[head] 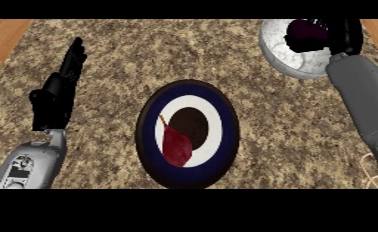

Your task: Pick the eggplant from the plate and place it in the bowl

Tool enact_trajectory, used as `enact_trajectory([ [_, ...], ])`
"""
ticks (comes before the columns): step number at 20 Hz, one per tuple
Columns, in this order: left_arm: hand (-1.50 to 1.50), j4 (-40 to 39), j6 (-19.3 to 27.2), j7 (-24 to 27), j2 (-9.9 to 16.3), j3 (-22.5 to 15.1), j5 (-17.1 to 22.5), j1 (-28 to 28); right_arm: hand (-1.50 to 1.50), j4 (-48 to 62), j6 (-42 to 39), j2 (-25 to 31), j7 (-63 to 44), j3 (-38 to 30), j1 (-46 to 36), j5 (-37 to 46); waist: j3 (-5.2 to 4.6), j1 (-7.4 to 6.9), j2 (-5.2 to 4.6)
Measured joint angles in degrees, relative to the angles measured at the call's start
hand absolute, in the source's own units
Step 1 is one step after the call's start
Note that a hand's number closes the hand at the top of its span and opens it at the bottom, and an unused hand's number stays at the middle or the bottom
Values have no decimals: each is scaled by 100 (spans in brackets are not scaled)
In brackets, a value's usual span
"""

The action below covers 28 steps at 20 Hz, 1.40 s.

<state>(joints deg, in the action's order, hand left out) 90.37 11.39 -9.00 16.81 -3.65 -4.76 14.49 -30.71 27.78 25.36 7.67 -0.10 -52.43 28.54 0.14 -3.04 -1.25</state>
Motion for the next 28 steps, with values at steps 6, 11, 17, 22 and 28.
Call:
enact_trajectory([
  [6, 0, 19, -21, -61, -65, -56, -40, 161, -150, 966, -535, -36, 568, -477, -283, -432, 11, -122, -61],
  [11, 0, 1, -23, -97, -84, -61, -78, 206, -150, 1319, -1006, -54, 1286, -909, -435, -864, 14, -142, -70],
  [17, 0, 98, -63, -122, -56, 14, -42, 118, -150, 1619, -1267, 144, 1949, -1445, -516, -1313, 13, -124, -54],
  [22, 0, 57, -74, -152, -63, 39, -86, 110, -150, 1822, -1966, 553, 2242, -1820, -509, -1663, 8, -20, -17],
  [28, 0, 63, -118, -143, -40, 154, -60, 43, -150, 1982, -2986, 1051, 2747, -2180, -99, -2031, 5, 75, 18],
])
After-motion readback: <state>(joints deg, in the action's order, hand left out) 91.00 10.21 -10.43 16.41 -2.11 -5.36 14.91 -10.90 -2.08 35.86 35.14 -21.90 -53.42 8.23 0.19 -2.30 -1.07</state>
